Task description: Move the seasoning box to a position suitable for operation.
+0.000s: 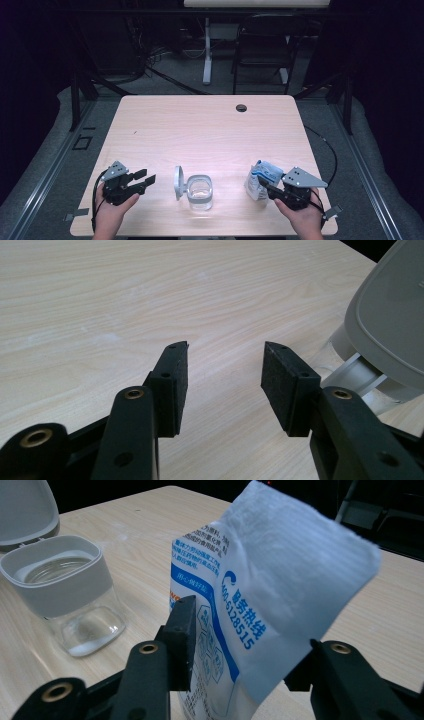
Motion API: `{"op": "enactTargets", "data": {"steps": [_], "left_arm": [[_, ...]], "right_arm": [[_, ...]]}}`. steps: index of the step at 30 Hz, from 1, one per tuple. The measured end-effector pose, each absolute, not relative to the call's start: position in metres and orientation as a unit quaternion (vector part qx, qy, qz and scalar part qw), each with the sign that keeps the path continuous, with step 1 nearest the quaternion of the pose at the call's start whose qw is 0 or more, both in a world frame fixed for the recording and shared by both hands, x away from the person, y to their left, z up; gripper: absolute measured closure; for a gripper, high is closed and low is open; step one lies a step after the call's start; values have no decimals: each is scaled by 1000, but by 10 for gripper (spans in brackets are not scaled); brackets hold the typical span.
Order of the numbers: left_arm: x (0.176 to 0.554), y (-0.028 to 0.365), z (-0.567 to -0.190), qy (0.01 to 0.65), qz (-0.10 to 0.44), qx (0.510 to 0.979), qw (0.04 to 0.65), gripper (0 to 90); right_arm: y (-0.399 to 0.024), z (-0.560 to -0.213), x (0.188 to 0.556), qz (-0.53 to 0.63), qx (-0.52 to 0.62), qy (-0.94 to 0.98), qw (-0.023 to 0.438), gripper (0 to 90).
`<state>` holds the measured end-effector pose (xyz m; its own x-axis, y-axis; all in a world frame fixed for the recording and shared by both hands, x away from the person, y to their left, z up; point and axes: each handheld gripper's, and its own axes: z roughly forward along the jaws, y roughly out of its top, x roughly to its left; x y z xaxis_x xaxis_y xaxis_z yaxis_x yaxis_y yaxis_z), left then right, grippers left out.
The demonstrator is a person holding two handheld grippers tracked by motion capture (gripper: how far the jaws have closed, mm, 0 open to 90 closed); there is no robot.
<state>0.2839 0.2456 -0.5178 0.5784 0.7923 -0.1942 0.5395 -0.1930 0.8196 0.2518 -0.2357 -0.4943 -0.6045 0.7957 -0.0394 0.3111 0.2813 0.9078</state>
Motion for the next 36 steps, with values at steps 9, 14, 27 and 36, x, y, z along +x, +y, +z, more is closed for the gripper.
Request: {"op": "enactTargets", "data": {"steps": [9, 14, 27, 36], "left_arm": [[284, 245, -521, 438, 134, 763, 456, 538], [285, 246, -520, 439, 135, 760, 460, 537], [286, 246, -519, 440, 134, 760, 459, 535], [286, 248, -520, 443, 135, 756, 462, 534]], "right_arm": [[-237, -501, 252, 482, 380, 744, 265, 453], [-238, -505, 252, 477, 377, 749, 263, 385], [-235, -523, 252, 475, 385, 748, 257, 285], [-227, -532, 251, 448, 381, 766, 261, 289]]}}
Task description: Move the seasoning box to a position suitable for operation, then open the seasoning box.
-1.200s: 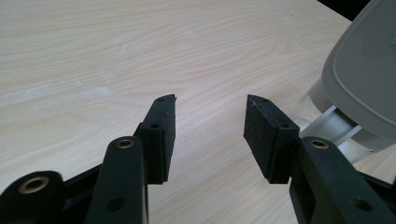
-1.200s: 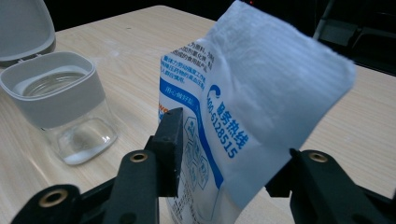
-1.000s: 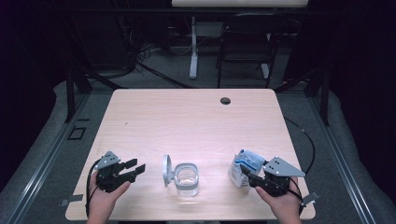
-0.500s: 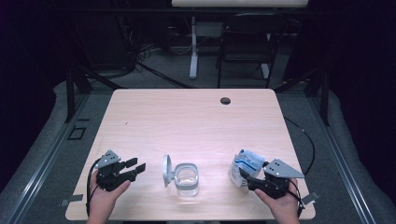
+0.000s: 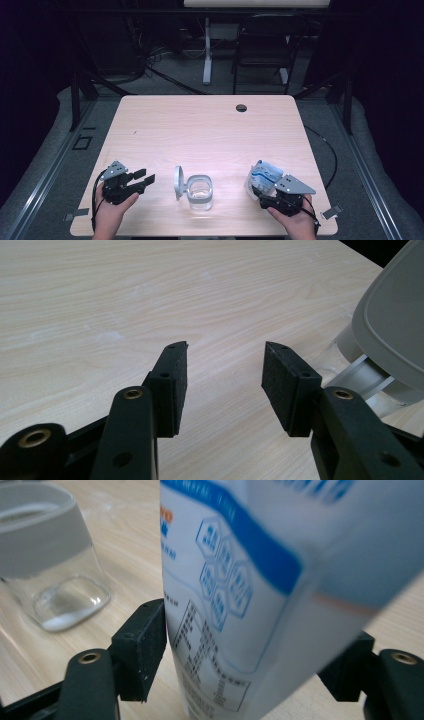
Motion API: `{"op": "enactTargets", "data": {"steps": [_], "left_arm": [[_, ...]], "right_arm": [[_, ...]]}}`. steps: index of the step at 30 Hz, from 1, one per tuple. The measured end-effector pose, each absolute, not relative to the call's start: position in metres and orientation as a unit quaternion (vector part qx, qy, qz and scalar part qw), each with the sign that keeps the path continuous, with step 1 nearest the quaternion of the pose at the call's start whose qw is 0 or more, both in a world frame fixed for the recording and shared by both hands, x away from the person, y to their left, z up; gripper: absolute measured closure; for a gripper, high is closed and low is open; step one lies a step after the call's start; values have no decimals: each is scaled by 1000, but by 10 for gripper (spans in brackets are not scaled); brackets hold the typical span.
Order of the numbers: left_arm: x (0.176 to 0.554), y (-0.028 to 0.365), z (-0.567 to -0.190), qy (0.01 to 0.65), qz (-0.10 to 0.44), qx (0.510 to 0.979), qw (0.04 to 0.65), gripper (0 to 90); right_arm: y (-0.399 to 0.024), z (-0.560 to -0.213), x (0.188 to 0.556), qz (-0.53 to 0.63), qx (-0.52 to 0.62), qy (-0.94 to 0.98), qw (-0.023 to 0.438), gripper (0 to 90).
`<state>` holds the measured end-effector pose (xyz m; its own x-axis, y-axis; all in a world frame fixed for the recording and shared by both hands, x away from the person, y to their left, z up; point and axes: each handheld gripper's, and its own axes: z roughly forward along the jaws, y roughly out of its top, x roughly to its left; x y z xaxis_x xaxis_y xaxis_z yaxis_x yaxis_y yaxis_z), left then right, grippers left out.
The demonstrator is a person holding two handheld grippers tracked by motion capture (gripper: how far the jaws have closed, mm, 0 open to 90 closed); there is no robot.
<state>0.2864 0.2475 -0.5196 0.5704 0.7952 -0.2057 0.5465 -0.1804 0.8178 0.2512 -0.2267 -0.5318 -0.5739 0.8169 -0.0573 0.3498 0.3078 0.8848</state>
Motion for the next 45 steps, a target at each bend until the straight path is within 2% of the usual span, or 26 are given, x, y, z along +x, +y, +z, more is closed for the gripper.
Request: {"op": "enactTargets", "data": {"steps": [3, 18, 45], "left_arm": [[286, 248, -519, 445, 135, 755, 463, 534], [286, 248, -520, 450, 131, 753, 461, 533], [287, 247, -520, 452, 132, 752, 462, 528]], "right_arm": [[-224, -538, 252, 437, 379, 776, 253, 318], [-222, -556, 253, 416, 383, 787, 247, 330], [-228, -580, 258, 397, 398, 795, 230, 322]]}}
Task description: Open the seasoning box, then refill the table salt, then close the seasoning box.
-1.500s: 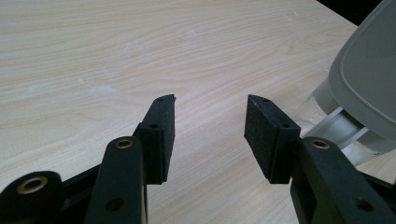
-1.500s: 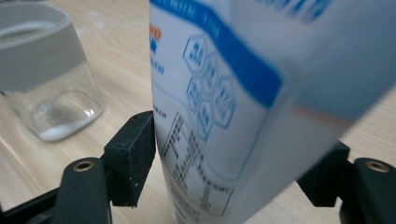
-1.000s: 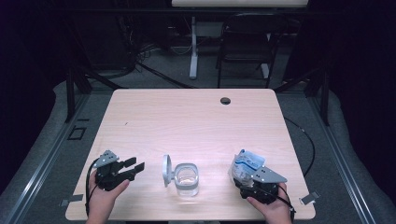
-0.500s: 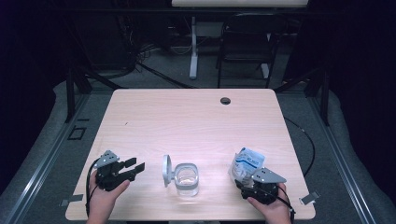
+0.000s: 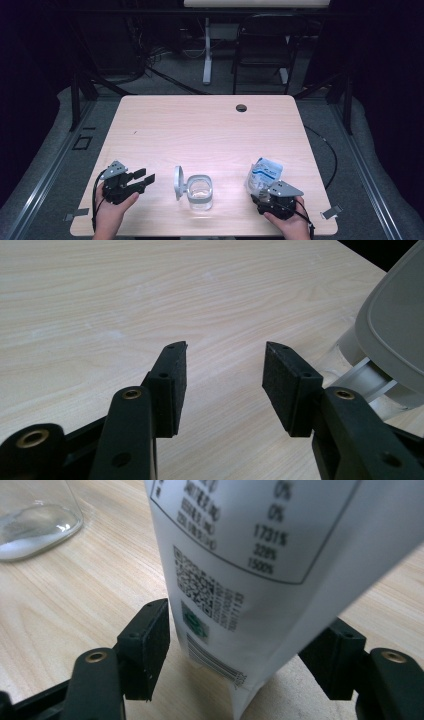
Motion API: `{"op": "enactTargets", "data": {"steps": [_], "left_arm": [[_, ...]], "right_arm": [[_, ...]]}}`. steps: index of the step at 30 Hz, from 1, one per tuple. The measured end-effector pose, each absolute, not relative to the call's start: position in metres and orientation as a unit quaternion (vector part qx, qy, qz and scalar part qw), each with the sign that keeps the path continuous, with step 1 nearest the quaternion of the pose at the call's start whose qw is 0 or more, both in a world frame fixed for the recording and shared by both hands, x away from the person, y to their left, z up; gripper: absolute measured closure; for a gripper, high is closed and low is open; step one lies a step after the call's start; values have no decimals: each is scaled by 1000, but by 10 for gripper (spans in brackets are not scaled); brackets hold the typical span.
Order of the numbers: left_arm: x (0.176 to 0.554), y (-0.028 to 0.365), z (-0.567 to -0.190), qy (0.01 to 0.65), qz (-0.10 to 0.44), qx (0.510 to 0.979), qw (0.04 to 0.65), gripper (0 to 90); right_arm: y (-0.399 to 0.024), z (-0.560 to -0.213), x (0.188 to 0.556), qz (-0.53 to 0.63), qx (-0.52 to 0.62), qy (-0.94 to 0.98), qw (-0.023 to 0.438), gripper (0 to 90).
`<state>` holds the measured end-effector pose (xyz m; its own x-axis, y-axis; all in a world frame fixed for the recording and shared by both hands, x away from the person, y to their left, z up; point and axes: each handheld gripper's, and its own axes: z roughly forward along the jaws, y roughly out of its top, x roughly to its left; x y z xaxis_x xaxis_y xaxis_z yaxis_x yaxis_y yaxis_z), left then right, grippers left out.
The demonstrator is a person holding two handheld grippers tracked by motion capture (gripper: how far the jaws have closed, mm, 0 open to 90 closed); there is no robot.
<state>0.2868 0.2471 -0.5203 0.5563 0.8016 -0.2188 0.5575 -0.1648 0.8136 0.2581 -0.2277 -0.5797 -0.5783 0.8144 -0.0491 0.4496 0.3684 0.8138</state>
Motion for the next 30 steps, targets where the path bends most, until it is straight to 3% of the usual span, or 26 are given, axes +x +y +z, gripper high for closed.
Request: {"op": "enactTargets", "data": {"steps": [30], "left_arm": [[288, 247, -521, 452, 133, 753, 459, 528]], "right_arm": [[-228, -584, 260, 392, 394, 801, 222, 398]]}}
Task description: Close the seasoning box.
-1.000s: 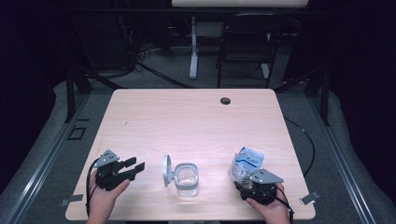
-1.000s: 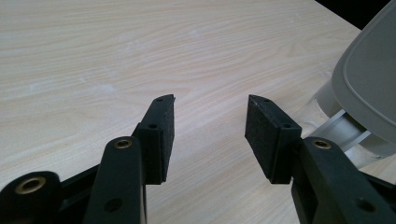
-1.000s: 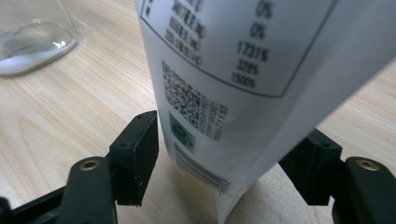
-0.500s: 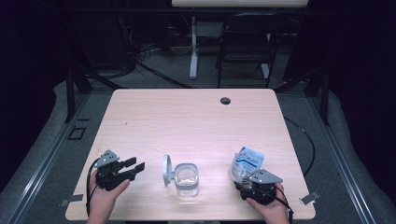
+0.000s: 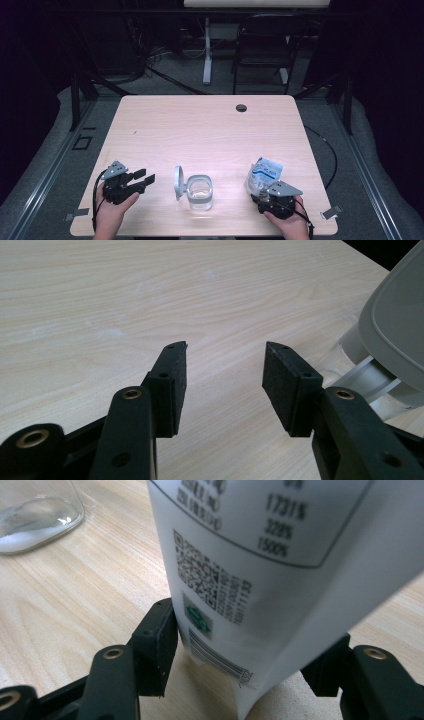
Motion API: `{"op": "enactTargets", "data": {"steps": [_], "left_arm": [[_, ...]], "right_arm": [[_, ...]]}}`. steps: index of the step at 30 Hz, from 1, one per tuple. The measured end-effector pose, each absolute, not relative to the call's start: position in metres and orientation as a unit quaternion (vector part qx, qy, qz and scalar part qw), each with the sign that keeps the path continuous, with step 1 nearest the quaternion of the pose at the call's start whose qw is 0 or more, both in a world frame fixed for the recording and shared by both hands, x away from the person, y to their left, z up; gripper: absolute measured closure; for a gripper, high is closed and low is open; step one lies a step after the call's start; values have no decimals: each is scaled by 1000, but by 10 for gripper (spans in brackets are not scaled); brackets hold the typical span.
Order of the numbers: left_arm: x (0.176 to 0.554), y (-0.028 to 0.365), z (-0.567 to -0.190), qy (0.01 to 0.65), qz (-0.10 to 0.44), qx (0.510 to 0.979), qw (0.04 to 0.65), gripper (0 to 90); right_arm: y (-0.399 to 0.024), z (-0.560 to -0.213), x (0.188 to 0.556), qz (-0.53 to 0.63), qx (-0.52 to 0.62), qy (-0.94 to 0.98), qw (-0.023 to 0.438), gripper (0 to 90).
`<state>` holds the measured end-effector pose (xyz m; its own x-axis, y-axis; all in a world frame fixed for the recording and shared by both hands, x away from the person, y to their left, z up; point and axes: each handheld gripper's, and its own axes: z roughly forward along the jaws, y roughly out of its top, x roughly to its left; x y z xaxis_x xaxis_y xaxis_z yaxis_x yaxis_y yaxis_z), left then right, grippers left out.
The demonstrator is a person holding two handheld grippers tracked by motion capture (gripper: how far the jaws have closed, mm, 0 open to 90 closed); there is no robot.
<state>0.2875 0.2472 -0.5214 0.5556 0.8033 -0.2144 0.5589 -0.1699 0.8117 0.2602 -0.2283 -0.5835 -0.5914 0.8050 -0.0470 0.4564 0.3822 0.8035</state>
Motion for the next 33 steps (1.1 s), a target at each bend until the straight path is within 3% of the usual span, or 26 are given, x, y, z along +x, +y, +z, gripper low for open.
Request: {"op": "enactTargets", "data": {"steps": [33], "left_arm": [[290, 250, -525, 458, 132, 751, 457, 528]], "right_arm": [[-228, -585, 264, 428, 393, 782, 224, 352]]}}
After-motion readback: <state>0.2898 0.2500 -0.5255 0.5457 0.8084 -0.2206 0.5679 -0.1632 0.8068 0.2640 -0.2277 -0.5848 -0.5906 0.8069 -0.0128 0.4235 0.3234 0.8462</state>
